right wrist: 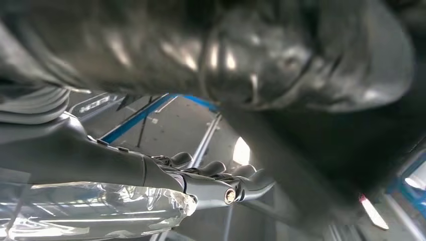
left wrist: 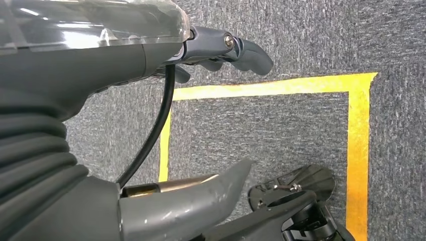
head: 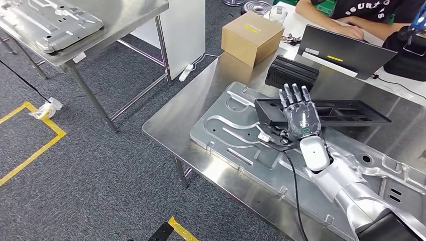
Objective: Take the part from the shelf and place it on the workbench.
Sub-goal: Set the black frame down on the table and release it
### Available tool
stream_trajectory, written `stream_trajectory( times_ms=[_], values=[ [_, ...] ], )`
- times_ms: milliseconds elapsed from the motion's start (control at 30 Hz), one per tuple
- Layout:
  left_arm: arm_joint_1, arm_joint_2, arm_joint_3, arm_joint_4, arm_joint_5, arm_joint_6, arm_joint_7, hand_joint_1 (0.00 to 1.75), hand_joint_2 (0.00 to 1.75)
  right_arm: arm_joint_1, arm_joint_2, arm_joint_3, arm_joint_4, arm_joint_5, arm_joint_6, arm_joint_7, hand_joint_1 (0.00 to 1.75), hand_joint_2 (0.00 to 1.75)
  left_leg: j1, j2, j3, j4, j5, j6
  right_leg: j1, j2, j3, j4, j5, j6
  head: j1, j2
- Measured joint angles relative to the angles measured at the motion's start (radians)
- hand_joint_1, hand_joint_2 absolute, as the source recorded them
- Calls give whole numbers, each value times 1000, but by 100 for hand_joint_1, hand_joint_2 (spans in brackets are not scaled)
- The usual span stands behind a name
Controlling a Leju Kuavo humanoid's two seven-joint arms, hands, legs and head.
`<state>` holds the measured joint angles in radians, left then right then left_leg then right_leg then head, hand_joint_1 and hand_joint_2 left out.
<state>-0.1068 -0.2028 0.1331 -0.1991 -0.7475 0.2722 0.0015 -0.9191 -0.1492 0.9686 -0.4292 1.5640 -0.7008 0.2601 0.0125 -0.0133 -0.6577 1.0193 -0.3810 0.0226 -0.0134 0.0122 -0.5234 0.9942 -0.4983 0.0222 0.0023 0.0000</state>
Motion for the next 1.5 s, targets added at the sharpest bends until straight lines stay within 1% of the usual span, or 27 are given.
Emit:
stream_trajectory(
  times_ms=[167, 267, 433, 567, 667, 700, 733, 800, 833, 867, 900, 933, 1000, 1033, 1067, 1100, 1167, 1200, 1233, 1267, 1300, 1333, 1367, 1400, 1433, 1467, 1500],
  values=[
    [-1, 0, 0, 0, -4, -10, -5, 0, 0, -21, -24, -54, -30, 0, 1, -36, 0, 0, 1, 0, 0, -1, 1, -2, 1, 0, -1, 2, 0, 0, 0, 0],
    [-3, 0, 0, 0, -6, -24, -16, 0, 0, -11, -20, -61, -30, 0, 1, -58, 0, 0, 1, 0, 0, -2, 1, -2, 2, 0, -1, 2, -1, -1, 0, 0],
    [-5, 0, 0, 0, -8, -29, -20, 0, 0, 27, -4, -60, -30, 0, 0, -53, 0, 0, 2, 0, 0, -2, 2, -3, 2, 0, -2, 3, -1, -1, 0, 0],
    [-6, 0, 0, 0, -10, -31, -18, 0, 0, 40, 8, -60, -29, 0, 0, -58, 0, 0, -4, -1, -1, 5, -4, 4, -4, 0, 0, -1, -2, 4, 0, 0],
    [-7, 0, 0, 0, -10, -31, -15, 0, 0, 50, 15, -60, -29, 0, 0, -55, 0, 0, 2, 1, 5, -8, 4, 11, -4, 0, 2, 1, -6, 11, -1, 0],
    [-8, 0, 0, 0, -10, -31, -15, 0, 0, 52, 17, -60, -29, 0, 0, -54, 0, 0, 6, 4, 8, -16, 8, 15, -4, -1, -4, 17, -21, 12, 0, 0],
    [-9, -1, 0, 0, -11, -31, -14, 0, 0, 54, 17, -60, -29, 0, 0, -52, 0, 0, 9, 6, 11, -22, 13, 18, -5, -3, -19, 53, -47, 14, 0, 0],
    [-11, -1, 0, 0, -11, -31, -13, 0, 0, 60, 18, -60, -27, 0, 0, -51, 0, 0, 10, 8, 10, -25, 16, 21, -9, -6, -74, 176, -115, 20, 1, 0],
    [-11, -1, 0, 0, -12, -31, -12, 0, 0, 65, 18, -60, -26, 0, 0, -50, 0, 0, 10, 8, 9, -25, 16, 20, -12, -6, -101, 237, -137, 24, 0, 0],
    [-11, -2, 1, 0, -13, -31, -11, 0, 0, 70, 18, -60, -24, 0, 0, -50, 0, 0, 12, 8, 7, -24, 17, 19, -16, -6, -117, 271, -140, 28, 0, 0],
    [-11, -2, 1, 0, -14, -31, -10, 0, 0, 74, 18, -60, -22, 0, 0, -50, 0, 0, 14, 8, 5, -22, 18, 16, -21, -7, -116, 268, -124, 33, 0, 0],
    [-11, -2, 1, 0, -16, -31, -9, 0, 0, 76, 18, -60, -21, 0, 0, -50, 0, 0, 18, 8, 2, -18, 19, 12, -26, -7, -96, 226, -91, 39, 0, 0],
    [-12, -2, 1, 0, -18, -31, -8, 0, 0, 75, 19, -61, -19, 0, 0, -50, 0, 0, 25, 7, -8, -7, 21, -4, -32, -6, -33, 98, -30, 49, 1, 0],
    [-13, -2, 1, 0, -18, -31, -8, 0, 0, 74, 19, -61, -19, 0, 0, -51, 0, 0, 26, 6, -12, -2, 23, -14, -31, -3, -15, 58, -12, 46, 0, 0],
    [-13, -2, 1, 0, -19, -31, -8, 0, 0, 73, 19, -61, -19, 0, 0, -51, 0, 0, 25, 4, -15, 1, 27, -25, -29, 0, -9, 39, -7, 40, 0, 0],
    [-13, -3, 1, 0, -19, -31, -8, 0, 0, 73, 19, -61, -18, 0, 0, -51, 0, 0, 24, 2, -17, 0, 33, -34, -24, 5, -15, 44, -5, 30, -1, 0],
    [-12, -3, 1, 0, -19, -32, -8, 0, 0, 73, 23, -61, -18, 0, 0, -52, 0, 0, 25, 2, -23, 0, 38, -50, -23, 4, -30, 47, 2, 8, -2, 0],
    [-12, -3, 1, 0, -19, -33, -8, 0, 0, 72, 25, -61, -18, 0, 0, -52, 0, 0, 27, 4, -31, 11, 21, -54, -23, 3, -38, 48, 10, -3, -2, 0],
    [-11, -3, 1, 0, -19, -33, -8, 0, 0, 72, 27, -61, -17, 0, 0, -53, 0, 0, 28, 6, -45, 44, -13, -55, -22, 1, -47, 47, 18, -15, -3, 0],
    [-12, -3, 1, 0, -19, -34, -8, 0, 0, 71, 27, -61, -17, 0, 0, -53, 0, 0, 28, 9, -64, 98, -61, -54, -20, -1, -58, 47, 27, -25, -4, 0],
    [-12, -3, 1, 0, -19, -35, -8, 0, 0, 71, 28, -61, -17, 0, 0, -53, 0, 0, 27, 10, -85, 167, -111, -53, -15, -1, -69, 47, 36, -33, -4, 0],
    [-12, -3, 1, 0, -19, -35, -8, 0, 0, 72, 28, -61, -16, 0, 0, -53, 0, 0, 25, 10, -102, 237, -150, -51, -9, -2, -81, 47, 45, -37, -4, 0],
    [-12, -3, 1, 0, -19, -35, -8, 0, 0, 72, 28, -61, -15, 0, 0, -53, 0, 0, 21, 10, -108, 286, -169, -47, -3, -2, -93, 48, 54, -41, -4, 0],
    [-12, -2, 1, 0, -19, -35, -8, 0, 0, 73, 28, -61, -14, 0, 0, -53, 0, 0, 16, 10, -97, 304, -168, -41, 4, -3, -105, 48, 63, -43, -4, 0],
    [-12, -2, 1, 0, -19, -35, -8, 0, 0, 73, 28, -61, -13, 1, 0, -53, 0, 0, 9, 10, -68, 285, -152, -31, 11, -3, -116, 48, 71, -45, -4, 0],
    [-13, -2, 1, 0, -19, -34, -8, 0, 0, 73, 28, -62, -12, 1, 0, -53, 0, 0, 1, 9, -21, 231, -132, -17, 17, -3, -125, 49, 79, -47, -4, 0],
    [-14, -1, 1, -1, -20, -34, -8, 0, 0, 73, 28, -62, -12, 1, 0, -53, 0, 0, -8, 9, 33, 158, -123, 1, 22, -3, -131, 49, 86, -47, -4, 0]
  ],
)
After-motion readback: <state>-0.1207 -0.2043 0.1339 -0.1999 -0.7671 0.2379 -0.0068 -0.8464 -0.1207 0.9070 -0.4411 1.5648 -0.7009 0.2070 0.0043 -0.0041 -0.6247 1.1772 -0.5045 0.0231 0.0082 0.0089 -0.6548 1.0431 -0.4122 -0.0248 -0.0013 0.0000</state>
